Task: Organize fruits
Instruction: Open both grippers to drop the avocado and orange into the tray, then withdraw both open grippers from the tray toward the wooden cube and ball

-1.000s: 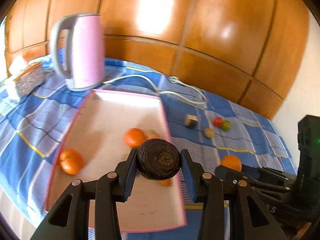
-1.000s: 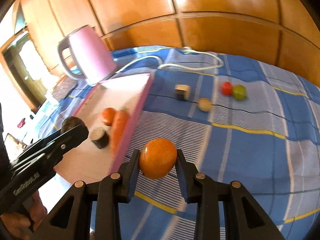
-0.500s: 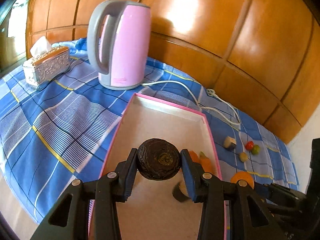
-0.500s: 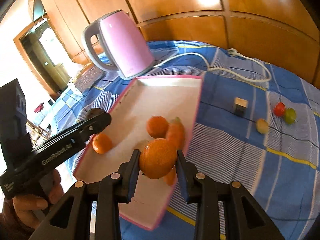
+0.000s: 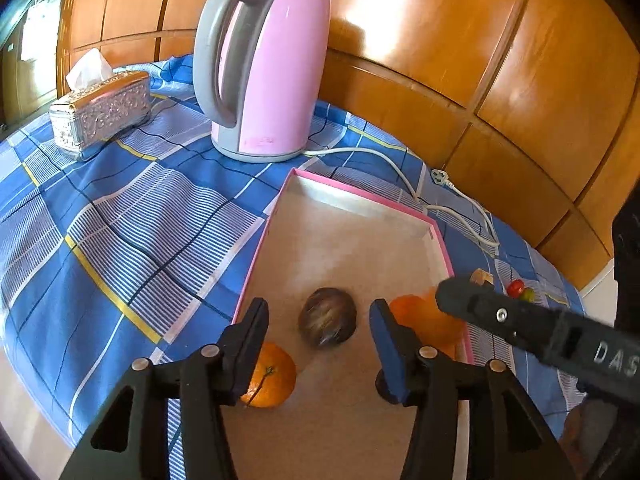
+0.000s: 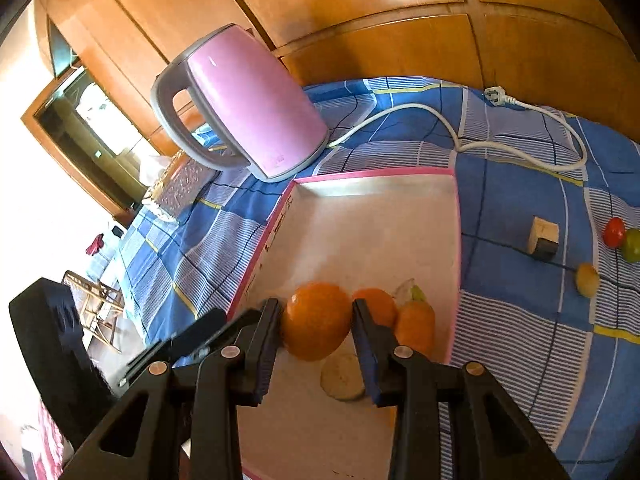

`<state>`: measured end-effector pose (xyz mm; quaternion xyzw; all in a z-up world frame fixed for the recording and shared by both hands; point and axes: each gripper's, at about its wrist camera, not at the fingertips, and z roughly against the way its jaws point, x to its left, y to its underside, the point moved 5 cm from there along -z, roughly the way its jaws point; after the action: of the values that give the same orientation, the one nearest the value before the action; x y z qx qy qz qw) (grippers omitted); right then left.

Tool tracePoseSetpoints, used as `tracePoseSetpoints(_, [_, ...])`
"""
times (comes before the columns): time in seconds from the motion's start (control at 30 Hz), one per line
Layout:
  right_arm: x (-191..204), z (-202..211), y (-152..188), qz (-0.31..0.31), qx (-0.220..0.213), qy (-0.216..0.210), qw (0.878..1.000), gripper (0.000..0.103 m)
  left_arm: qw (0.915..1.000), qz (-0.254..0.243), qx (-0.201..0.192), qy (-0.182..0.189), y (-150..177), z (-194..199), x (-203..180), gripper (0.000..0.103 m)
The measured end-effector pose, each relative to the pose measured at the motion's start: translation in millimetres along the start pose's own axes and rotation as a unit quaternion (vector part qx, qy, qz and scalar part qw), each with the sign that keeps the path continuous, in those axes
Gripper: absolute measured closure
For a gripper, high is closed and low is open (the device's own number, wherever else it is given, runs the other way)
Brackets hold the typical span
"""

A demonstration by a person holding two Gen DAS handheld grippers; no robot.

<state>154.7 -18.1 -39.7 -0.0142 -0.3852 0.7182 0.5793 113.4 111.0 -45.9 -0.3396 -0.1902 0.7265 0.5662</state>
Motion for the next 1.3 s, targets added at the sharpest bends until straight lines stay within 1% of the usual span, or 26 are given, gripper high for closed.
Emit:
tracePoseSetpoints(0.07, [1.2,1.2,-0.5,-0.002,-0.005,-0.005,1.000,0.066,0.9999,0.001,-0.007,-0.013,0.3,2.8,2.5,0.049])
tracePoseSetpoints(0.2, [-5.3,3.4,8.8,-0.011,-0.001,0.000,1.000,0.066,0.9996,0.007,-0.013,-0.022,4.1,9.4,4.4,0.050])
tracePoseSetpoints(0.3, [-16.3,4.8,20.5,-0.025,0.007,0.007,1.000,0.066,0.9995,0.009,-0.014,-0.028,8.5,13.5,3.8,0.050])
tracePoseSetpoints(0.43, [-28.7,12.3,36.8,-0.036,0.007,0.023,0.999,0.066,0.9994,0.007,-0.013,-0.032,14.1,17.4,-1.1,0.050])
tracePoseSetpoints(0.57, [-32.9,23.8,45.4,-0.030,-0.005,0.041,0.999,0.066,0.9994,-0.003,-0.015,-0.031,19.6,21.6,-10.8,0.050])
tracePoseSetpoints(0.9, [-39.8,49.4,50.9,-0.006,-0.039,0.081,0.996,0.066,0.9987,-0.037,-0.020,-0.027,29.3,31.9,-35.8,0.050])
tracePoseSetpoints(1.3, [-60.8,65.5,58.4,-0.012,-0.054,0.109,0.992,0.066,0.9976,-0.068,-0.012,-0.014,39.9,32.8,-60.5,0.050])
